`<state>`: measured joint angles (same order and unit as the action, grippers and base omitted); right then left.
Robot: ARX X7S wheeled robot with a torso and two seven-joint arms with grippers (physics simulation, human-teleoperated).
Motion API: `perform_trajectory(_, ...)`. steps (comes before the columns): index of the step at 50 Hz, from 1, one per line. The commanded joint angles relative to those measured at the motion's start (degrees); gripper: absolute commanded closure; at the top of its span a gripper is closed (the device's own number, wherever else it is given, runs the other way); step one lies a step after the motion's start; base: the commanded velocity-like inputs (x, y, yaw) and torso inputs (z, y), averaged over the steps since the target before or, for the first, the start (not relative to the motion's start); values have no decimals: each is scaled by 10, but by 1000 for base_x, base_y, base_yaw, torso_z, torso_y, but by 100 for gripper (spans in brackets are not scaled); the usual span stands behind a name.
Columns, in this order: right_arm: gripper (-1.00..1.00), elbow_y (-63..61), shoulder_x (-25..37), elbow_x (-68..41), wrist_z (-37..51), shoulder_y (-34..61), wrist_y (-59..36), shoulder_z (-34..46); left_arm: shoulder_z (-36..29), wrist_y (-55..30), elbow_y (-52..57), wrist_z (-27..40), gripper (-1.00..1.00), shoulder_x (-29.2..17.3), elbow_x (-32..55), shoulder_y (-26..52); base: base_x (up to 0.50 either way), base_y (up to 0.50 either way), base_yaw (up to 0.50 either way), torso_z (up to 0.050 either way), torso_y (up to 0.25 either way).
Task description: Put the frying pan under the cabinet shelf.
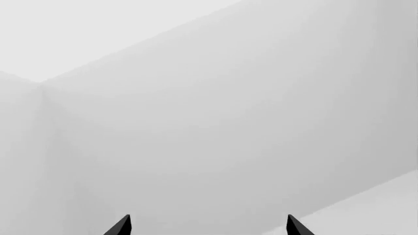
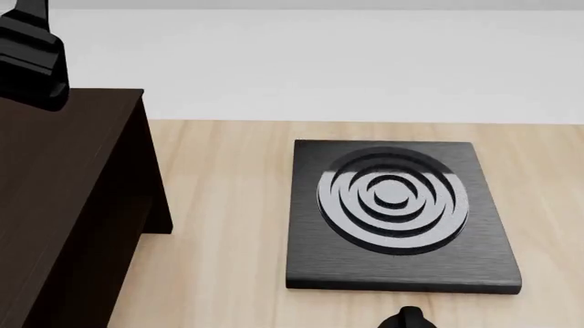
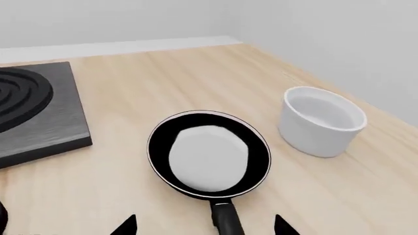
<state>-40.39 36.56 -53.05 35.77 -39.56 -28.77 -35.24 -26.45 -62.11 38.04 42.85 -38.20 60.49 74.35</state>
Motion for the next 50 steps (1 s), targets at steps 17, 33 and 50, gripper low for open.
perform_trajectory(17,-100,37,14,-12,-14,-6,-45,-44,-15,3,-7,0,-100,8,-7,2,0,0,0,0,0)
perform_trajectory(33,-100,80,48,-14,-20,33,-87,-8,-16,17,-5,-3,-100,9,-11,-8,0,0,0,0,0)
perform_trajectory(50,-100,130,64,-22,-33,54,-103,-16,-25,28,-9,-8,-100,10,-23,-13,0,0,0,0,0)
